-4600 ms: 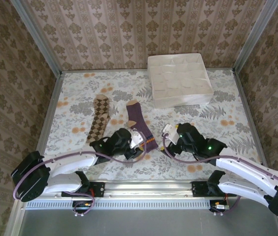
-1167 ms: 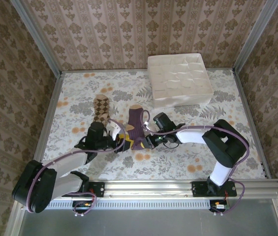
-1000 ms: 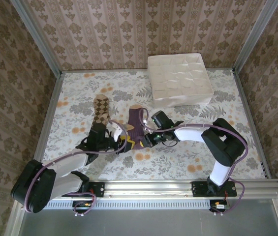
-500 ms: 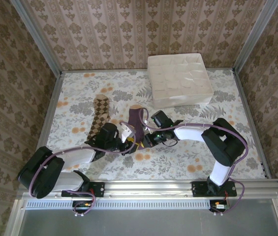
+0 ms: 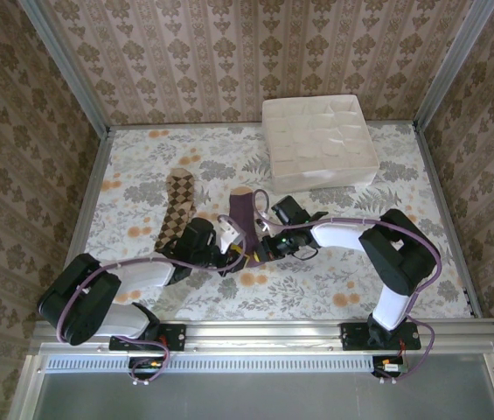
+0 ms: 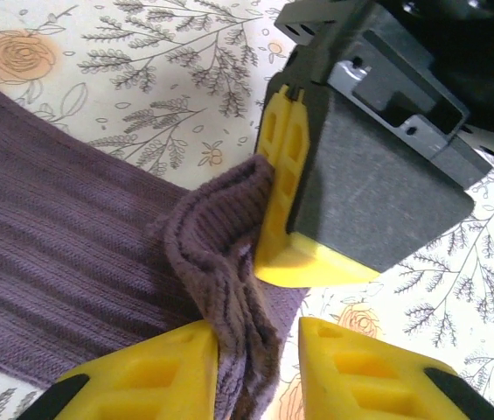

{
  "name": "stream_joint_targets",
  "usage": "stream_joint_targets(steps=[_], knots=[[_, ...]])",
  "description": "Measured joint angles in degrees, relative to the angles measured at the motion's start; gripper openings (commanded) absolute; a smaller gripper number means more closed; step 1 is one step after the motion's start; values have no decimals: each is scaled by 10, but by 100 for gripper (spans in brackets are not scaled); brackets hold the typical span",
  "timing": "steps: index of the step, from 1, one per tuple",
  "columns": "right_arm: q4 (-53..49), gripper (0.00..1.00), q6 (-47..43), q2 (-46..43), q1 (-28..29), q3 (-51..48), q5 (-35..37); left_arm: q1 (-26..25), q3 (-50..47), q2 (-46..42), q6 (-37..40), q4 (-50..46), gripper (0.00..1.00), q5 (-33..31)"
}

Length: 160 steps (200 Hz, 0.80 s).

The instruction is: Roll the socks

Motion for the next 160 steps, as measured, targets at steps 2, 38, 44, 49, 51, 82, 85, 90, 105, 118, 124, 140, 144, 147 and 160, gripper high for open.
stream_joint_targets(steps=[2, 38, 44, 49, 51, 82, 85, 90, 105, 118, 124, 140, 144, 147, 160], knots=[[-1, 0, 0, 0, -1, 0, 0, -1, 0, 0, 0, 0, 26, 0], [-11, 0, 17, 0, -4, 0, 0, -9, 1, 11, -14, 9, 6, 0], [-11, 0, 20, 0, -5, 0, 0, -9, 2, 15, -17, 10, 2, 0], [-11, 0, 23, 0, -5, 0, 0, -9, 4, 18, -22, 10, 0, 0], [-11, 1, 24, 0, -5, 0, 0, -9, 4, 19, -21, 10, 0, 0], [-11, 17, 31, -6, -5, 0, -2, -9, 12, 31, -42, 9, 0, -13], [-11, 19, 31, -8, -5, 0, -2, -9, 12, 31, -45, 8, 0, -15], [-11, 23, 33, -10, -5, 0, -2, -8, 12, 31, -49, 8, 0, -19], [-10, 31, 35, -20, -5, 0, -2, -6, 12, 31, -65, 4, 0, -31], [-7, 34, 40, -28, -5, 0, -2, -2, 12, 31, -78, -3, 0, -39], [-6, 35, 40, -30, -5, 0, -2, 1, 12, 31, -85, -6, 0, -43], [-5, 35, 40, -31, -5, 0, -2, 7, 12, 31, -100, -16, 0, -54], [-5, 35, 40, -31, -5, 0, -2, 9, 12, 31, -104, -19, 0, -56], [-5, 35, 40, -31, -5, 0, -2, 10, 12, 31, -106, -22, 0, -58], [-5, 35, 40, -30, -5, 0, -2, 17, 12, 31, -118, -33, 0, -64]])
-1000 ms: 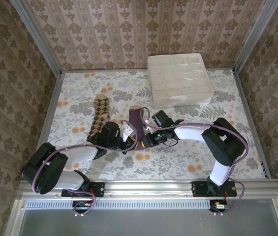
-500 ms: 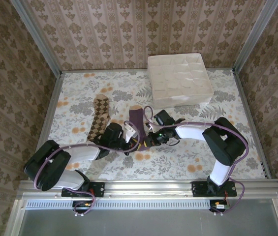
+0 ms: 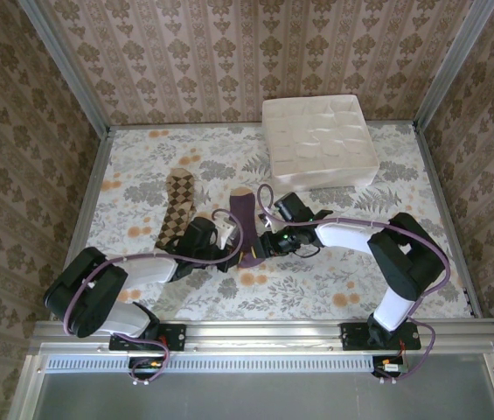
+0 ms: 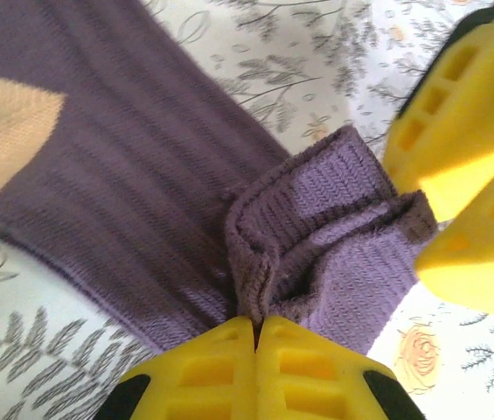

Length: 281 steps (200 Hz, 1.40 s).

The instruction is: Roll the socks

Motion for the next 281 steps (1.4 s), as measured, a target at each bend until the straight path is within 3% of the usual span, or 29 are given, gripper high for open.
stream_joint_targets(steps=[68, 102, 117, 145, 197, 236, 264, 281], knots=[[-7, 28, 5, 53, 1, 34, 17, 24, 4, 9, -23, -14, 0, 0], [-33, 32, 18, 75, 4, 58, 44, 24, 27, 18, -17, -46, 0, 3], [-53, 35, 19, 81, 9, 75, 56, 24, 45, 17, 0, -78, 7, 2], [-93, 36, 19, 93, 16, 104, 79, 24, 78, -13, 59, -150, 22, -3], [-121, 39, 19, 103, 18, 123, 87, 25, 79, -162, 191, -181, 33, 3], [-123, 39, 17, 104, 18, 124, 88, -19, -12, -269, 304, -97, 27, 0], [-125, 39, 17, 105, 18, 127, 88, -46, -94, -275, 369, -31, 23, -17], [-126, 39, 16, 106, 18, 127, 88, -87, -101, -266, 400, -25, 25, -54]])
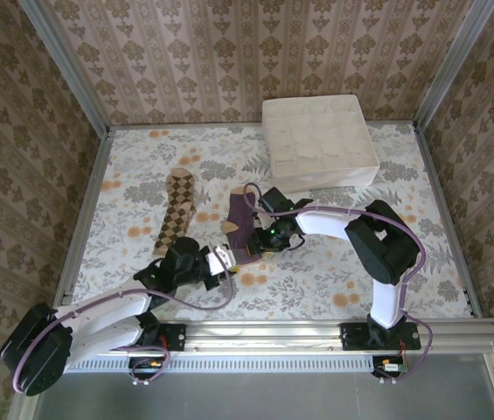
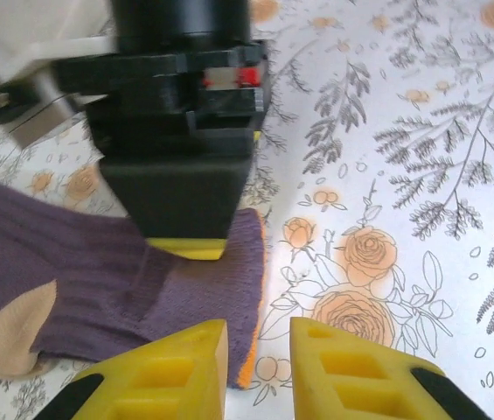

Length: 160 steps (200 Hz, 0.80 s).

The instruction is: Roll the socks

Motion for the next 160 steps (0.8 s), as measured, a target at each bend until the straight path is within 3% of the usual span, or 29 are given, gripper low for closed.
stream_joint_targets(steps=[29, 64, 110, 160], knots=[[-2, 39, -4, 0, -1, 0, 0, -59, 44, 11, 78, -24, 32, -65], [-4, 39, -12, 3, -6, 1, -4, -66, 113, 51, 170, -82, 37, -117], [-11, 39, -15, 7, -9, 7, -8, -66, 115, 125, 223, -143, 32, -118], [-17, 39, -17, 11, -11, 12, -13, -62, 124, 189, 236, -143, 33, -115]])
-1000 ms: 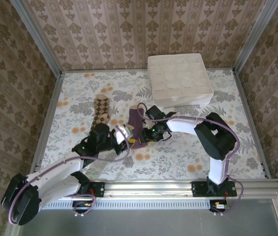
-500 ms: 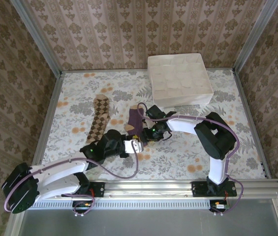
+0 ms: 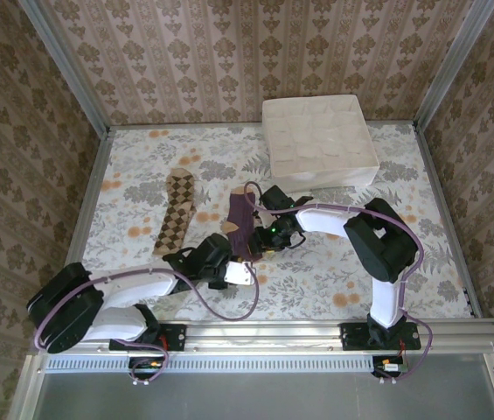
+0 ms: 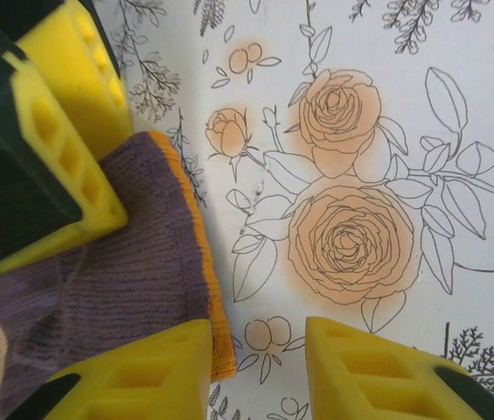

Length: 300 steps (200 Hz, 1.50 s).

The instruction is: Roll the socks

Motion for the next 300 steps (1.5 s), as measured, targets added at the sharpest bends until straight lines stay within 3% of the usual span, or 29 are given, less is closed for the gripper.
stream_joint_targets(steps=[49, 110, 122, 160, 188, 239, 300], knots=[[-2, 39, -2, 0, -2, 0, -3, 13, 9, 27, 12, 34, 38, -13], [-2, 39, -5, 0, -7, 0, -8, 13, 32, 76, 40, 29, 36, -15], [-3, 39, -7, 0, -9, 0, -8, 13, 42, 85, 43, 19, 32, -17], [7, 43, -13, -4, -14, -12, -16, 13, 76, 116, 45, -1, 0, -23], [42, 46, -15, -28, -17, -48, -21, 12, 96, 124, 40, -27, 0, -24], [113, 50, -5, -126, -38, -173, -20, 8, 117, 117, 12, -81, 0, -6], [228, 50, -14, -338, -45, -325, -6, 0, 151, 104, -103, -93, 0, 90]])
